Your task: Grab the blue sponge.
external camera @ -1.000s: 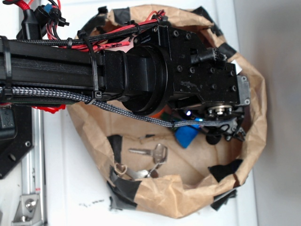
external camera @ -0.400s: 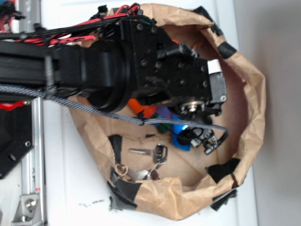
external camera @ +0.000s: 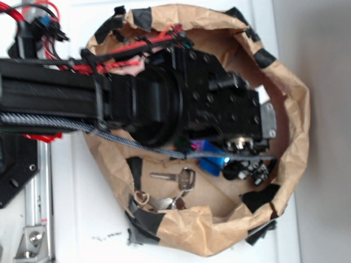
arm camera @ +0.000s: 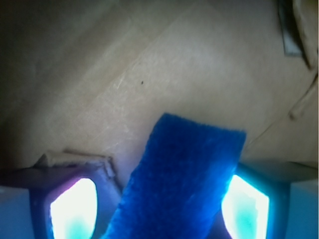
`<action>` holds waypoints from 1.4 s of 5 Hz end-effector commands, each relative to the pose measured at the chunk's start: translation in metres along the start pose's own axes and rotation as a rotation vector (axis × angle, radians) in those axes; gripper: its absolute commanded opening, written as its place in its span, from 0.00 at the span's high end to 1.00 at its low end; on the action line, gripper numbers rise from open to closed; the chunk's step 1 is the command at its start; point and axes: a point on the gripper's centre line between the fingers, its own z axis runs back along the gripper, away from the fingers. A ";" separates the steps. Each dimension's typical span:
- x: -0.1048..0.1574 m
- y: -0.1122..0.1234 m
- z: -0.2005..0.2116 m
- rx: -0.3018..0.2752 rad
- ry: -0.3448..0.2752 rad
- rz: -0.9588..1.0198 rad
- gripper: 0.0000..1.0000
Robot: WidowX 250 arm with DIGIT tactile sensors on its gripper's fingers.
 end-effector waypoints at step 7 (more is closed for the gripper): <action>0.005 0.018 0.164 -0.158 -0.082 -0.686 1.00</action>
